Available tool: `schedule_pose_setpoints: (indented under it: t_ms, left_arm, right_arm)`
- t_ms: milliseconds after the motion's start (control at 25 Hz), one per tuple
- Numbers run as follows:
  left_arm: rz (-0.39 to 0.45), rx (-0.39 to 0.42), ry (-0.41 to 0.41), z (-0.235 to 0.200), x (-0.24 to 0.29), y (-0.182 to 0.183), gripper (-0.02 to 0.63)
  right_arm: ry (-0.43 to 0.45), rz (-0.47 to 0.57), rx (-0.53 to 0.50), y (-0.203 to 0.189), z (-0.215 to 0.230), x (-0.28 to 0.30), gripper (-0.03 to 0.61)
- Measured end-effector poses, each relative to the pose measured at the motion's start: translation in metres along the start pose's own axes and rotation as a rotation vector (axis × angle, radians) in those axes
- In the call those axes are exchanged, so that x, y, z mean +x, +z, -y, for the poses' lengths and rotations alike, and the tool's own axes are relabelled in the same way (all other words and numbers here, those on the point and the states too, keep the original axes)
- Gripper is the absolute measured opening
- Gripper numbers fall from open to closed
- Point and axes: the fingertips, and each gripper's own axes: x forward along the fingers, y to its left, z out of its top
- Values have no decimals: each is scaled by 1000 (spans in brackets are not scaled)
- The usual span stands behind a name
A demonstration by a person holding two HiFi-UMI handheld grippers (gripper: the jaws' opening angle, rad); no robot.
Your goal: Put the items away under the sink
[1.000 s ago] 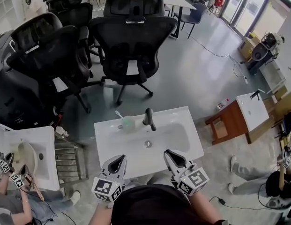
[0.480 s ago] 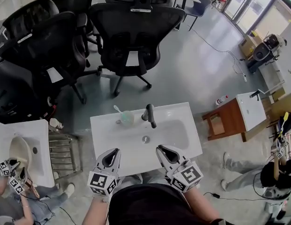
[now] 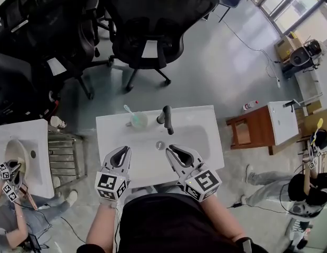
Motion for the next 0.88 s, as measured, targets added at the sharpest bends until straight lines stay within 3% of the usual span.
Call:
schedule_pose_setpoints:
  t_ms: [240,600,880]
  left_arm:
    - [-36,17,20,-16,30,-10,30]
    - [-116,47,62,-43,67,-36,121]
    - [-182,72,80,-66,89,-55,132]
  right_arm:
    - [26,-38,4,-2,10,32,51]
    - [32,-125,16,-18,19,81,51]
    - [40,-201,17,-39,13,126,52]
